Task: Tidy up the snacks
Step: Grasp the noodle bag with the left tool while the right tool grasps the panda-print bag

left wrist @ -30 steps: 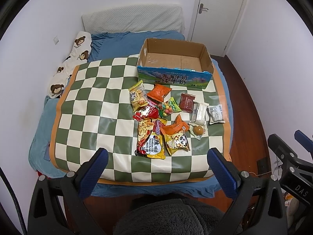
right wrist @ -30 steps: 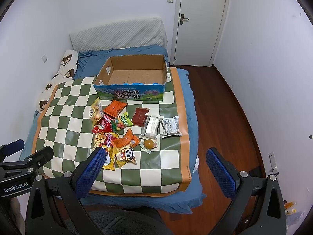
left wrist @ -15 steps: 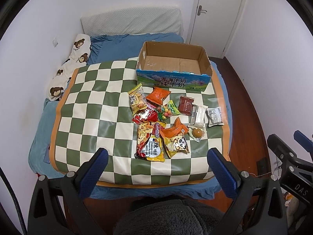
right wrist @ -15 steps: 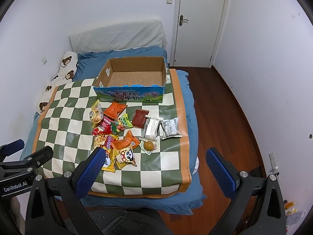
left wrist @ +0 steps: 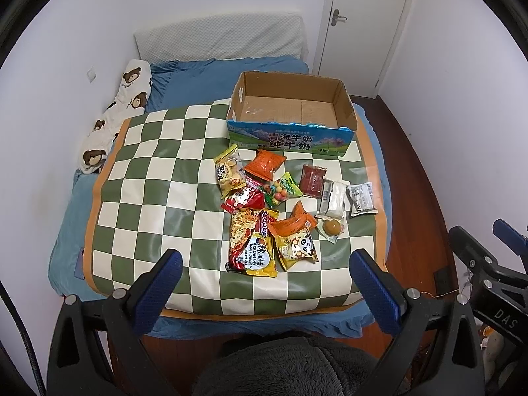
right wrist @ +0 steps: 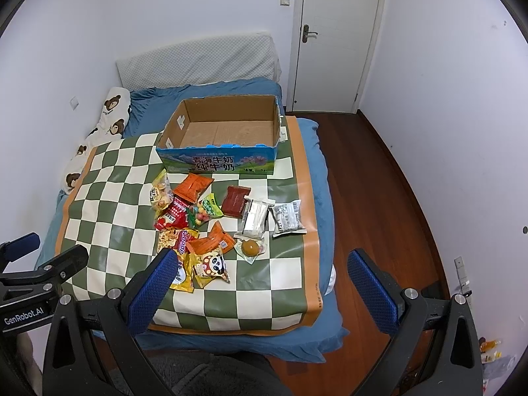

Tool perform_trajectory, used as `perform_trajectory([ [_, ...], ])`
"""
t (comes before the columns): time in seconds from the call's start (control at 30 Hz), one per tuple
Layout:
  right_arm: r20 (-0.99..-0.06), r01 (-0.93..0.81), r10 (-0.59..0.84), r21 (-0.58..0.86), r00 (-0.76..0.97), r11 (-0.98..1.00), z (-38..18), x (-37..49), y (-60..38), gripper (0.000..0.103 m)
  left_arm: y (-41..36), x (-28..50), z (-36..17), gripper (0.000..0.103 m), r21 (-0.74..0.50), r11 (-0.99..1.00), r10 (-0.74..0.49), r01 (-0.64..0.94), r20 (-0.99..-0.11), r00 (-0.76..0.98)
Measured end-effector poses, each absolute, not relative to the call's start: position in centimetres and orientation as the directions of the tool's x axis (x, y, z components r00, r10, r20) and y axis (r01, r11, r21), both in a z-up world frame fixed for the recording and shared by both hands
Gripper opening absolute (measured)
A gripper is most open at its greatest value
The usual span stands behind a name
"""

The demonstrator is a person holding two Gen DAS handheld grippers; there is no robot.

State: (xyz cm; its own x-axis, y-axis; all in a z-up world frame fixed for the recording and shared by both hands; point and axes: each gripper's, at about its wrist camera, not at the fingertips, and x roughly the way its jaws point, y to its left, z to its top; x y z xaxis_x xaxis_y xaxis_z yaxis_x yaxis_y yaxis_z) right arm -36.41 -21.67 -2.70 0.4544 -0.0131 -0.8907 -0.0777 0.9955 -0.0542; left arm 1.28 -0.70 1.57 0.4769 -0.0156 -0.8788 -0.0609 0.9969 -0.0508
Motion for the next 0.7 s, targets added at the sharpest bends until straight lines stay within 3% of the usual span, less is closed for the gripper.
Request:
perform_trajectory([
  [0.17,-0.911,-0.075,0.008,-0.025,0.413,0.997,-4.4,-35.4,-21.7,0.103,0.3,2.9,-0.3,0.103,-0.041,0.994,0.012,-0.103,-0.884,0.468],
  [0.3,-0.945,-0.063,0.046,0.027,0.324,0.998,-8.9,-33.2,-21.7,0.103,2.3,5.2,-4.5,0.103,-0.03,0.984,0.043,-0.174,-0.915,0.402],
  [0.47,-0.982,-0.042,0.114,0.109,0.151,0.993,-18.8,-30.3,-20.8,0.103,4.8,8.0,-11.9,0.103,0.025,0.974,0.088,-0.225,-0.957,0.275],
  [0.7,-0.98,0.05,0.183,0.18,-0.073,0.982,-32.3,-29.3,-18.6,0.103,6.2,11.9,-21.7,0.103,0.008,0.975,0.03,-0.223,-0.995,0.097],
])
